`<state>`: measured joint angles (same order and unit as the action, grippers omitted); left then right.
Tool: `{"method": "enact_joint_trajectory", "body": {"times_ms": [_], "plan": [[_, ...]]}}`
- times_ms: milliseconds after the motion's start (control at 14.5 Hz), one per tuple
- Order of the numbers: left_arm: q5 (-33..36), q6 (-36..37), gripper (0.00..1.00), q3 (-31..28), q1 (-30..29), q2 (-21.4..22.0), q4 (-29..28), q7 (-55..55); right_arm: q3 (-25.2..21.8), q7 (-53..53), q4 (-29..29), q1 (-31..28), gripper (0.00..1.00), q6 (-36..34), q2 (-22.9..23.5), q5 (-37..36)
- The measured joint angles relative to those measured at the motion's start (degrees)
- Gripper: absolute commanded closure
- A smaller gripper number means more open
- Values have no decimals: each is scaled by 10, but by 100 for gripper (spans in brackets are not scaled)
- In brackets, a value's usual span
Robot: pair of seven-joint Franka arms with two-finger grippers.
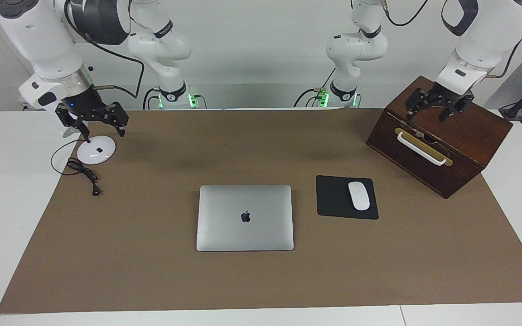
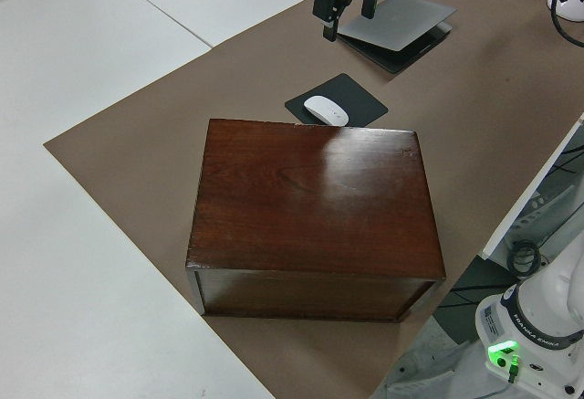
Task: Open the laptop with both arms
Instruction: 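Move the right gripper toward the closed silver laptop's far edge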
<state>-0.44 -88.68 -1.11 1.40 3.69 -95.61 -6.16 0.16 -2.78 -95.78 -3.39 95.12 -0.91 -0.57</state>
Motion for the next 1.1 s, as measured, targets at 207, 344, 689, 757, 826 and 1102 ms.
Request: {"method": "enact_joint_trajectory", "body": {"times_ms": [207,344,689,757,826,1102], "plan": [[0,0,0,1,0,0,0,0,-3,-7,0,0,0,51,0,-1],[0,0,0,1,-1,0,0,0,-1,-40,0,0,0,119,0,-5],[0,1,0,2,-1,0,0,0,27,-80,-1,2,0,285,11,-7],[0,1,0,3,-1,0,0,1,39,-69,-1,3,0,307,14,-6],[0,2,0,3,-2,0,0,1,52,-49,-1,4,0,325,18,-6],[0,1,100,1,-3,0,-1,17,90,60,-1,8,0,357,26,-6]]}}
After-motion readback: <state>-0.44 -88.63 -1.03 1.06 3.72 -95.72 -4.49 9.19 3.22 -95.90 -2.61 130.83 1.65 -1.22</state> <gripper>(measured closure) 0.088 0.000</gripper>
